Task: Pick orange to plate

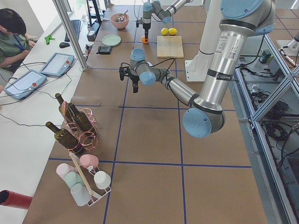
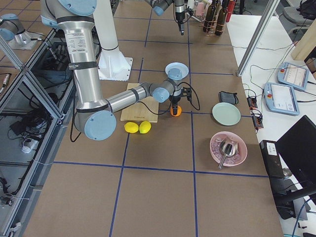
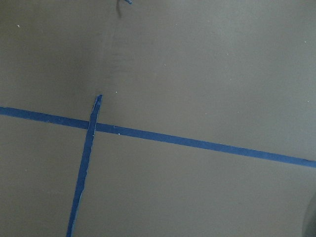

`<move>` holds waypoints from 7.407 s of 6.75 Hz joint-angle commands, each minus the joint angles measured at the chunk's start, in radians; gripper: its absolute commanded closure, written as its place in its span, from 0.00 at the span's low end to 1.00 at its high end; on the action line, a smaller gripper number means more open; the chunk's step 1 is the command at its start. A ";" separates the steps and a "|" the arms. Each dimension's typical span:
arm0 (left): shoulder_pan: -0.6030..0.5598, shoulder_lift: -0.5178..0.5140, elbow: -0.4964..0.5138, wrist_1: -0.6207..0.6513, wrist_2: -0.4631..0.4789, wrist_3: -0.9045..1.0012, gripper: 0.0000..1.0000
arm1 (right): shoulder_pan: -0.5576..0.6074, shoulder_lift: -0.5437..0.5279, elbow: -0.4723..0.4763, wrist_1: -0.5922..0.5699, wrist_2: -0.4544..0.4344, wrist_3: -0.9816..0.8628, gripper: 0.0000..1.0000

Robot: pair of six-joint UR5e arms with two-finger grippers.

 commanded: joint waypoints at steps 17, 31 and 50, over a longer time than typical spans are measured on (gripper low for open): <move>-0.409 0.216 -0.032 0.280 -0.072 0.909 0.00 | -0.234 0.646 -0.243 -0.244 -0.173 0.247 1.00; -0.618 0.247 0.025 0.460 -0.173 1.245 0.00 | 0.281 0.313 0.205 -0.594 0.204 -0.389 0.00; -0.735 0.333 0.159 0.438 -0.298 1.474 0.00 | 0.861 -0.189 -0.154 -0.264 0.367 -1.037 0.00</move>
